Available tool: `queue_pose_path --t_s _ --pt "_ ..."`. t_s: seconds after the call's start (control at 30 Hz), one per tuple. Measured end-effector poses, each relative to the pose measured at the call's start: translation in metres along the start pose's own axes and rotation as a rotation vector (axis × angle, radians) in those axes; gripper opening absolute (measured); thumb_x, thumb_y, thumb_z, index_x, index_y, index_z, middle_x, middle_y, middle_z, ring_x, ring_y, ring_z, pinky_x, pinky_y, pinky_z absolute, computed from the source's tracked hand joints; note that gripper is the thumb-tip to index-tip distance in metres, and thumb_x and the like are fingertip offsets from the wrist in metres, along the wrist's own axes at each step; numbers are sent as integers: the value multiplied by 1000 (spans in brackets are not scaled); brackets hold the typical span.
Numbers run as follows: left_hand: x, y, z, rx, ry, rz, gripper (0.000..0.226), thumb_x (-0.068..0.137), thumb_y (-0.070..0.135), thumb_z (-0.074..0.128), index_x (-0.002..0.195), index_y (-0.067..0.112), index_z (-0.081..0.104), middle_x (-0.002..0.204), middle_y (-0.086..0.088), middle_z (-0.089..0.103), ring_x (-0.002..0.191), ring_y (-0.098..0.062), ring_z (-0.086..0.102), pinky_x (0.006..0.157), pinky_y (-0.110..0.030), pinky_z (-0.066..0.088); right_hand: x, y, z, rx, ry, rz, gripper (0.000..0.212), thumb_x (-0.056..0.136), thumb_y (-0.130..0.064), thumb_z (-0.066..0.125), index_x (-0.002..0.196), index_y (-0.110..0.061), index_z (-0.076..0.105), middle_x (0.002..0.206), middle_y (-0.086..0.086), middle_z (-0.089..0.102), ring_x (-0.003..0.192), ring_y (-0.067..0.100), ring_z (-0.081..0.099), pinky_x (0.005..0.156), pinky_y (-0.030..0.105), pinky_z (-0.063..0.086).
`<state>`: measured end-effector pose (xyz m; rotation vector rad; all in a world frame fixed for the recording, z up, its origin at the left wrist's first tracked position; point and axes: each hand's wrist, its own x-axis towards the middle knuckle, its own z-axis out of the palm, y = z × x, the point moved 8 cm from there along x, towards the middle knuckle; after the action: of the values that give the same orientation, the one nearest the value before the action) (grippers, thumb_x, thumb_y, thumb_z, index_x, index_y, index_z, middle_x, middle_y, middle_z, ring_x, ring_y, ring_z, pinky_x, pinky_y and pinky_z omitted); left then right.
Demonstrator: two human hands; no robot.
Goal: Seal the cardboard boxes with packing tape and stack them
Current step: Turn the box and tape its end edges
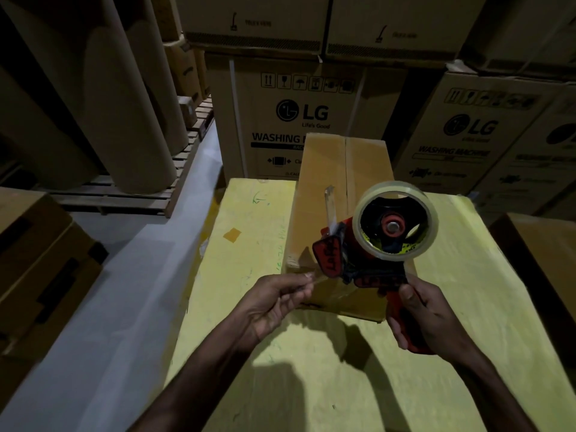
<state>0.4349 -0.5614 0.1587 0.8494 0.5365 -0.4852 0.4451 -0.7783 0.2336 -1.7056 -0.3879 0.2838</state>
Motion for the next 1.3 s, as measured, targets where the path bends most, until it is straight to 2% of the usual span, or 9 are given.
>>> queue_pose_path --t_s 0.2,0.43,0.63,0.8,0.97,1.03,1.17,1.23,1.3 --pt "7 13 -2 7 -24 44 22 98 -13 52 109 -4 69 84 -16 75 63 -17 75 56 -18 60 -1 8 -6 -21 -15 23 27 100 -30 39 105 -26 66 49 18 55 32 18 44 40 18 37" --pt "13 6 0 -15 -8 65 16 96 2 63 103 -7 73 75 -17 73 56 -16 71 54 -19 59 5 9 -7 -69 -31 12 30 99 -29 42 114 -35 67 51 24 55 37 27 48 41 23 40" --pt "24 1 -7 78 0 78 33 91 -13 63 124 -9 65 89 -15 73 56 -9 66 55 -14 56 11 6 -10 -116 -45 -3 26 98 -31 51 117 -33 67 54 17 57 38 29 50 43 30 44" --pt "21 -6 -10 275 -99 -71 19 93 -10 63 88 0 78 75 -11 73 55 -8 64 58 -15 55 18 -3 -11 -211 -104 -26 29 93 -45 58 118 -35 68 57 16 59 39 34 54 41 32 46" --pt "25 -1 -27 291 -32 -116 31 100 -9 51 81 -3 75 69 -12 71 49 -10 63 50 -17 52 21 -13 -11 -312 -193 -25 40 90 -68 62 117 -39 68 60 14 61 41 29 58 40 27 45" --pt "26 7 -30 304 -13 -76 39 100 -8 52 72 1 78 68 -12 70 46 -9 60 46 -15 50 23 -14 -11 -344 -214 -24 44 90 -71 60 119 -39 67 61 13 62 41 28 59 39 26 44" --pt "29 34 -33 454 125 76 19 97 -7 59 84 -4 73 70 -15 69 46 -11 57 46 -20 47 34 -8 -11 -427 -224 -47 40 94 -63 61 124 -37 67 70 5 67 45 22 63 41 29 49" --pt "34 49 -35 546 201 153 20 95 -6 59 80 -3 73 68 -15 69 48 -14 54 51 -27 42 45 -3 -9 -498 -244 -65 29 100 -48 60 123 -32 68 80 -1 70 53 17 65 44 28 51" --pt "39 61 -36 591 263 216 25 94 -7 56 76 -1 71 65 -14 68 48 -16 52 54 -30 40 60 0 -4 -576 -287 -86 28 102 -51 57 122 -34 67 85 -4 71 65 15 68 52 28 52"
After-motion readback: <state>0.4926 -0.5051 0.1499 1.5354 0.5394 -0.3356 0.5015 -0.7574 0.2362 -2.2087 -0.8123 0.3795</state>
